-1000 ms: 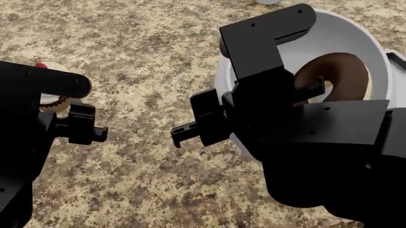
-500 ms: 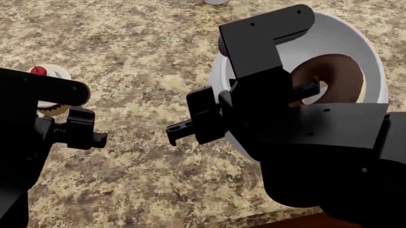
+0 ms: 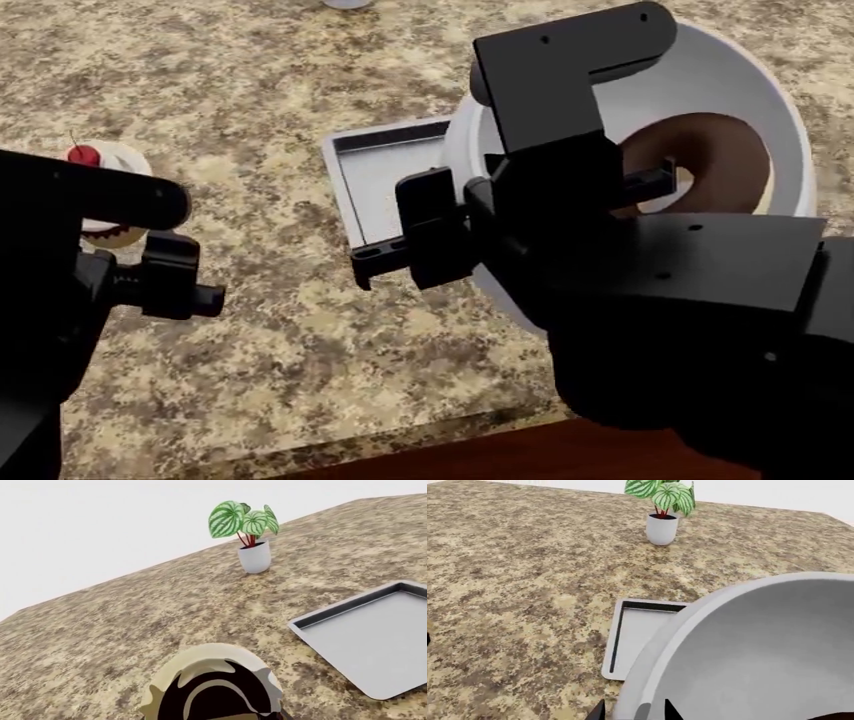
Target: Pick up the bowl with donut and place it on the tray. Pick up the cupcake and place it on the tray.
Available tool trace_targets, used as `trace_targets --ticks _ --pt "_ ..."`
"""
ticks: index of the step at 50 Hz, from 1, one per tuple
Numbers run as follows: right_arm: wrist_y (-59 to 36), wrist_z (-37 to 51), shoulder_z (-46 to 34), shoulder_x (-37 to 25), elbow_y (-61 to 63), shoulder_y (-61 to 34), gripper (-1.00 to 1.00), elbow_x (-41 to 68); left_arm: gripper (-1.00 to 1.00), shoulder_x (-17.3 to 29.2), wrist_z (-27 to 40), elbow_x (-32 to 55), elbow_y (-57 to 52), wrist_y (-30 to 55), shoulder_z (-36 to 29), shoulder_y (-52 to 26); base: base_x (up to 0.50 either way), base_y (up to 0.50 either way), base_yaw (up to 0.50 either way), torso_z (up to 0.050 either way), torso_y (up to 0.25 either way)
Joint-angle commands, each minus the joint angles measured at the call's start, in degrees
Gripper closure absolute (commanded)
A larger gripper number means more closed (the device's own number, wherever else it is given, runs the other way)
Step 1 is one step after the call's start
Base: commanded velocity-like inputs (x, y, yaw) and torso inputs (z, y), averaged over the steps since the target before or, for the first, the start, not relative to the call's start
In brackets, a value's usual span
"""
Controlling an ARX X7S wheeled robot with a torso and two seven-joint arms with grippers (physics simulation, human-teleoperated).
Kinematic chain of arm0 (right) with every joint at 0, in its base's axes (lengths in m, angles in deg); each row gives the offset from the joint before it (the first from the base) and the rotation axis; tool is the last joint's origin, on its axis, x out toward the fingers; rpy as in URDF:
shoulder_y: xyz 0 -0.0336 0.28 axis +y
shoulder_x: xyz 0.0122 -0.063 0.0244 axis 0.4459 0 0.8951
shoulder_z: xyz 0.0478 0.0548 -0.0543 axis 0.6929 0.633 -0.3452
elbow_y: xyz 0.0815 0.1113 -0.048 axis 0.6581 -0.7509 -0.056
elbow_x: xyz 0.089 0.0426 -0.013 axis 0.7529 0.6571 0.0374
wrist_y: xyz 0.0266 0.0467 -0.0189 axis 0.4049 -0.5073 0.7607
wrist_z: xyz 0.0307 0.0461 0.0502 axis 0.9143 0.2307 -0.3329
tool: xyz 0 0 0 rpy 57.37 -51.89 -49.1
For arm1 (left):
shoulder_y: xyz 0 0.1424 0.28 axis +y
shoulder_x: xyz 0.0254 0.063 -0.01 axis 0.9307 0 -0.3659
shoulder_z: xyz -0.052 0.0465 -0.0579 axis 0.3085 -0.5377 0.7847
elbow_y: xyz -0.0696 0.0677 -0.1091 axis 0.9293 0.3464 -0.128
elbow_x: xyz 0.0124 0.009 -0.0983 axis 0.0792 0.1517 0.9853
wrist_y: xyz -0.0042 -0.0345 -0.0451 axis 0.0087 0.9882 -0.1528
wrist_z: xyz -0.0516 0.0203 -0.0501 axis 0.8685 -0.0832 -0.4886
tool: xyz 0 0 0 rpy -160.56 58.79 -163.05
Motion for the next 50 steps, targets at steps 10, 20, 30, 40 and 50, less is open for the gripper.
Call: trace_targets --ticks 10,20,30,40,50 --pt "2.29 -0.96 0.84 1.40 -6.57 -0.07 1.00 -3.55 1.00 -0.86 -0.70 1.74 5.32 -5.41 0.79 0.62 -0.09 -0.36 0.00 0.000 0.001" --pt "3.73 -0.80 -0.05 1.76 -7.90 0.53 1.00 -6.22 1.00 -0.69 -0.38 2.10 6.39 -6.87 0.76 1.25 -0.09 -0.35 0.00 0.001 0.000" --pt "7.52 -1.29 -2.34 1.58 -8.93 1.30 1.00 -13.69 1.00 -0.48 -0.21 2.55 7.90 -8.50 0.94 1.79 0.00 0.00 0.00 0.000 0.001" --pt "8.02 -0.21 -1.86 1.66 -9.54 2.37 1.00 -13.20 1.00 -0.43 0.19 2.90 7.86 -8.55 0.77 1.97 0.00 0.00 0.45 0.000 0.002" --pt "7.12 -2.17 -1.07 1.51 -8.52 2.21 1.00 -10.13 1.00 -0.20 0.47 3.24 7.60 -8.43 0.53 2.03 0.00 0.00 0.50 0.001 0.001"
